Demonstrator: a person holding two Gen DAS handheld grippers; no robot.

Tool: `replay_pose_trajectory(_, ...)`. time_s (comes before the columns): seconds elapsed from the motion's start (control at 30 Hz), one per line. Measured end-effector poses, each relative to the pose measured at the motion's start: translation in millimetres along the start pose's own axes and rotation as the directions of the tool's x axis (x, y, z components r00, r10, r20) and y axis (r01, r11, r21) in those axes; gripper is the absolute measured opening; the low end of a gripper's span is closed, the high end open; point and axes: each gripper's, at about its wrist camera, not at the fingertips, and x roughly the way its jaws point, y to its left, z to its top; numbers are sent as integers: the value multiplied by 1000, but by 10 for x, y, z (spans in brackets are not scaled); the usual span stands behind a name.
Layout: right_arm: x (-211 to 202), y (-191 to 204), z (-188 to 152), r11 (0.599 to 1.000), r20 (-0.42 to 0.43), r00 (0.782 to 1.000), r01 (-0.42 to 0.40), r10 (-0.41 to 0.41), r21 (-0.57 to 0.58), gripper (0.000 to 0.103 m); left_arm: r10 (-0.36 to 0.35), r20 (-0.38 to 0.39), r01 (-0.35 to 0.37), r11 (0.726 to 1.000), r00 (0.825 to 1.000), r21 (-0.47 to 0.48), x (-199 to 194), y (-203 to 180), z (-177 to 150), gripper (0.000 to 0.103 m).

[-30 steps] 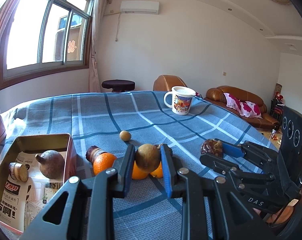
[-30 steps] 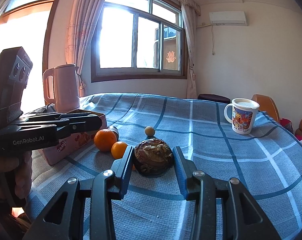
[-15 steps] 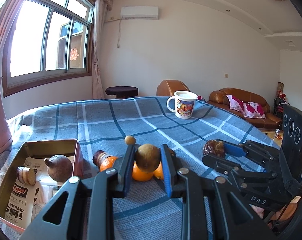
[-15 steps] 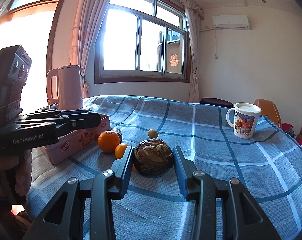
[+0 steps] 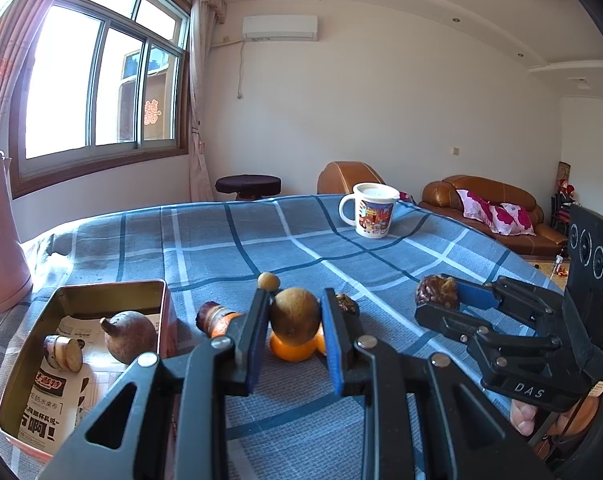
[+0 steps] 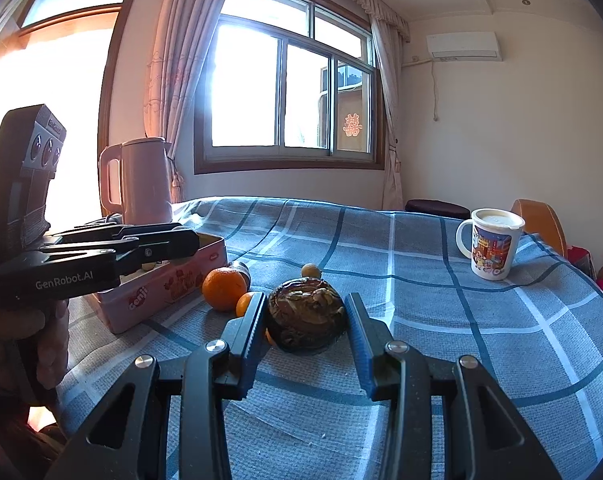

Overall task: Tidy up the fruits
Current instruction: 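Carry the kiwi over the tin box while the right tool carries the dried fruit there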

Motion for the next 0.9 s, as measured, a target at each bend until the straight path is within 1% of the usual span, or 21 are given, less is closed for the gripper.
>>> replay_pose_trajectory(0.17, 20, 22, 5, 1000, -8, 1000, 3, -3, -15, 42, 9, 4, -9, 1000, 1000, 5, -27, 17, 1, 27)
replay_pose_trajectory(0.33, 25, 62, 100, 1000, -7, 1000, -9, 9, -16, 42, 38, 14, -38, 999, 999, -5, -96, 121, 33, 27)
replay_pose_trajectory(0.53, 123, 222, 308, 998, -18, 998, -53, 52, -37, 42, 121, 13, -120, 992, 993, -44, -188, 448, 47, 27)
replay_pose_trajectory(0.73, 308, 484, 465, 991, -56, 993, -112, 107, -76, 42, 188, -29, -190, 978, 982, -83, -207, 809, -14, 27)
replay_pose_trajectory(0.9, 503, 693, 538, 983, -93, 983, -164, 156, -84, 41, 226, -64, -232, 967, 972, -110, -203, 1052, -76, 27)
